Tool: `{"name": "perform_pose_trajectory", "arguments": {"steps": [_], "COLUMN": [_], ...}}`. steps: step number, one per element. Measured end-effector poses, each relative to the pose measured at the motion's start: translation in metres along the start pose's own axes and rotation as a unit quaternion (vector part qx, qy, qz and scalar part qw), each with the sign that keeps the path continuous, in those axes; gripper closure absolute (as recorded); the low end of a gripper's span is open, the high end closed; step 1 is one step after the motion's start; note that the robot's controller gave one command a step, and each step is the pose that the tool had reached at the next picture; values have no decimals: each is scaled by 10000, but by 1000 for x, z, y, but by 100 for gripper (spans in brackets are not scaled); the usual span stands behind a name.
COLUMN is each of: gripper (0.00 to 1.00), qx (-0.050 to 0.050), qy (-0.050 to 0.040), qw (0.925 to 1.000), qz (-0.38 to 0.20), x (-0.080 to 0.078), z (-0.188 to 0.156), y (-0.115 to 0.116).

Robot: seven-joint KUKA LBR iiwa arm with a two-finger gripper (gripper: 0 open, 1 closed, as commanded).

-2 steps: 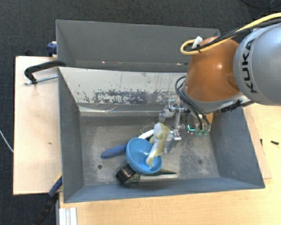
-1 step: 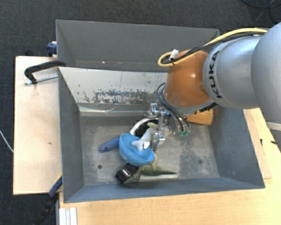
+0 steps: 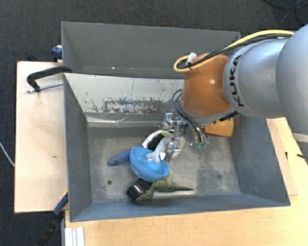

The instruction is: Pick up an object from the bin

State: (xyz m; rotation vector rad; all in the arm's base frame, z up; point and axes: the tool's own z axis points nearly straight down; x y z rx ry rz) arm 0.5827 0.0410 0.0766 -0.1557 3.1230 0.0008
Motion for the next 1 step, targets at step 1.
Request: {"name": "perform_pose_trajectory", "arguments": {"steps": [1], "gripper": [100], "qx": [-2], "qy": [5], "qw": [9957], "qz": [-925], "x": [-5], "z": [-141], "y": [-5]}}
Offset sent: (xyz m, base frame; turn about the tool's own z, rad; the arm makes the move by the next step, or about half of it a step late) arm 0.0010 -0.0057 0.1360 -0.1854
